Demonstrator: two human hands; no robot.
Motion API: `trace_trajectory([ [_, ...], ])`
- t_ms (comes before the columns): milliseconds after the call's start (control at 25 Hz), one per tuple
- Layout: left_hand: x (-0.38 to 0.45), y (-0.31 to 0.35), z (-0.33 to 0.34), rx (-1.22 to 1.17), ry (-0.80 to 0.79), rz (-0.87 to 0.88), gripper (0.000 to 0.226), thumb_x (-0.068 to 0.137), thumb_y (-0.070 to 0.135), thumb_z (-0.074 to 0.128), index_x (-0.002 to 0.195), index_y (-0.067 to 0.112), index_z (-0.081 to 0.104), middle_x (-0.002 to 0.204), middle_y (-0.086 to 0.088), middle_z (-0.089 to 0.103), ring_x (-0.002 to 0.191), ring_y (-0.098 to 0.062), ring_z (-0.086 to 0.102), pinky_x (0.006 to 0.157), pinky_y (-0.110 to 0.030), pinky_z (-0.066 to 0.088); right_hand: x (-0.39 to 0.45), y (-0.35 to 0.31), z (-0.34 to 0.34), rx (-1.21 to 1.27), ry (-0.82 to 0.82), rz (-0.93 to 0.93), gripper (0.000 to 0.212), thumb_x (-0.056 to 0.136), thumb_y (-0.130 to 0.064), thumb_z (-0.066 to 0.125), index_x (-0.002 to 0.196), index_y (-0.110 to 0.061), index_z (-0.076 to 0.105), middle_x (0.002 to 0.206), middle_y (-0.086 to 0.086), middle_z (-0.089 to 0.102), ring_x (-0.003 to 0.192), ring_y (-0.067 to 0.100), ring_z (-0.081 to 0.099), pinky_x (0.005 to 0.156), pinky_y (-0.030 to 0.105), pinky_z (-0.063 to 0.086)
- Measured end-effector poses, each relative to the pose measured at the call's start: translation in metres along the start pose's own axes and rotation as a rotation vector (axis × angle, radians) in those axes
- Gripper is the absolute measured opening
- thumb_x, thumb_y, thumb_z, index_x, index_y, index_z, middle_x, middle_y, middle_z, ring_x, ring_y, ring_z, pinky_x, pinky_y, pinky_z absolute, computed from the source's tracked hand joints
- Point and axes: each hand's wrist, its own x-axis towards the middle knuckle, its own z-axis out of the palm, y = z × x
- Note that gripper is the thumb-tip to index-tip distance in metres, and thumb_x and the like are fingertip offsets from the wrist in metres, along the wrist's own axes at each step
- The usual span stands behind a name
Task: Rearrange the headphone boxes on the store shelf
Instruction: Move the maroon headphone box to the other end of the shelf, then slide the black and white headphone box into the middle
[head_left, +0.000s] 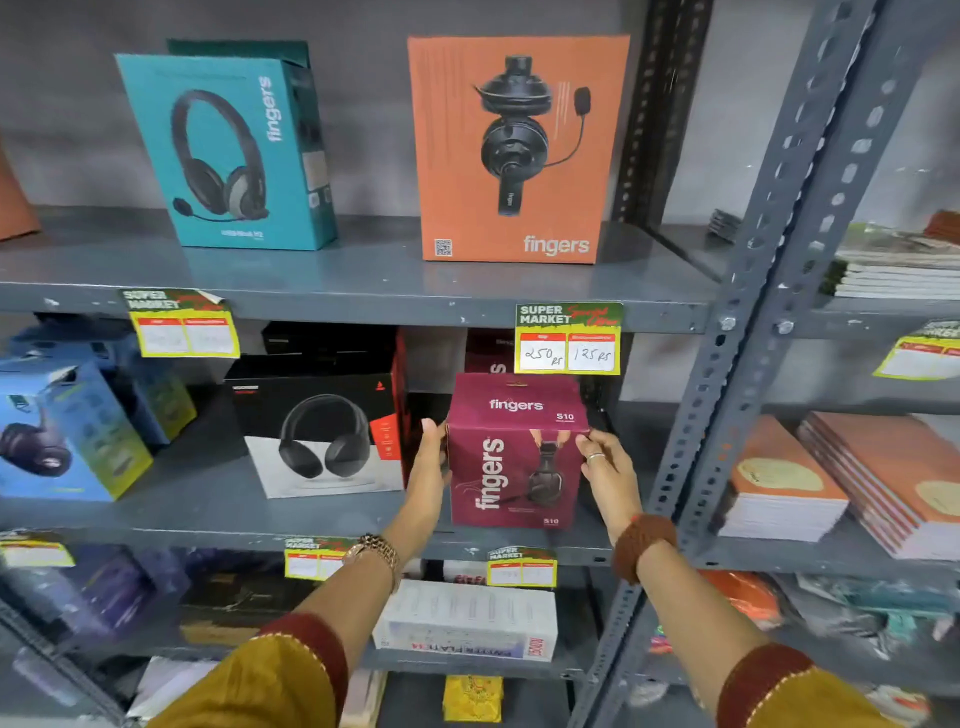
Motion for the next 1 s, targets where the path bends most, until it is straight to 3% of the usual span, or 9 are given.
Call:
trace_trajectory([
  [120,0.014,-0.001,0.009,0.007,-0.006,0.009,0.042,0.095,0.049,0.012,0.111,0.036,0.049,0.101,0.017,0.058,0.093,0.003,0.055,0.080,-0.015,0.045,0.015,0.006,0.002,0.001,-0.006,0.030,0.031,0.091,-0.032,0.055,0.117,-0.015,0.056,0.119,0.000,0.058,0.115,0.019,0.054,0.110,0.040,0.037],
  [200,0.019,-0.002,0.012,-0.008,0.000,0.001,0.038,0.095,0.049,0.013,0.103,0.038,0.048,0.097,0.019,0.057,0.089,0.007,0.053,0.075,-0.013,0.043,0.024,0.009,0.004,0.003,-0.010,0.035,0.027,0.090,-0.032,0.055,0.113,-0.017,0.056,0.115,-0.001,0.058,0.110,0.017,0.054,0.111,0.041,0.037],
  [400,0.028,-0.012,0.008,-0.010,0.047,-0.023,0.038,0.094,0.051,0.014,0.106,0.037,0.046,0.103,0.014,0.056,0.094,-0.001,0.054,0.096,-0.029,0.037,0.030,0.014,0.007,0.003,-0.024,0.019,0.029,0.091,-0.030,0.055,0.117,-0.016,0.056,0.118,-0.001,0.059,0.115,0.018,0.055,0.112,0.041,0.036],
  [520,0.028,-0.016,0.001,-0.005,0.063,0.004,0.050,0.094,0.051,0.011,0.125,0.029,0.045,0.123,0.007,0.051,0.118,-0.014,0.048,0.107,-0.033,0.032,0.023,0.009,0.010,0.002,-0.035,-0.001,0.032,0.094,-0.028,0.052,0.123,-0.017,0.053,0.121,0.000,0.057,0.124,0.023,0.052,0.111,0.034,0.036],
  [640,0.026,-0.020,-0.017,-0.004,0.177,0.023,0.061,0.095,0.051,0.011,0.143,0.019,0.031,0.151,-0.001,0.033,0.141,-0.020,0.027,0.118,-0.041,0.019,0.007,0.000,0.015,-0.031,0.057,-0.107,0.044,0.095,-0.023,0.051,0.137,-0.013,0.044,0.138,0.007,0.050,0.131,0.023,0.046,0.111,0.032,0.034],
  [800,0.020,-0.027,-0.070,-0.036,0.402,0.062,0.055,0.094,0.051,0.018,0.137,0.022,0.039,0.147,0.002,0.038,0.135,-0.015,0.034,0.115,-0.035,0.020,-0.008,-0.008,0.036,-0.056,0.148,-0.361,0.039,0.093,-0.018,0.051,0.132,-0.019,0.047,0.132,0.008,0.056,0.116,0.017,0.056,0.103,0.039,0.046],
  [880,0.015,-0.026,-0.106,-0.076,0.534,0.065,0.047,0.093,0.049,0.022,0.128,0.027,0.044,0.135,0.004,0.044,0.129,-0.015,0.037,0.106,-0.029,0.022,-0.017,-0.015,0.058,-0.065,0.110,-0.437,0.038,0.093,-0.016,0.052,0.131,-0.018,0.049,0.129,0.006,0.056,0.108,0.007,0.057,0.099,0.033,0.049],
  [1000,0.014,-0.020,-0.158,-0.033,0.658,0.057,0.061,0.088,0.061,0.020,0.134,0.027,0.040,0.144,0.006,0.038,0.137,-0.015,0.030,0.115,-0.032,0.018,-0.026,-0.024,0.103,-0.117,0.003,-0.448,0.039,0.094,-0.014,0.051,0.132,-0.016,0.050,0.132,-0.003,0.052,0.121,0.008,0.048,0.104,0.026,0.040],
])
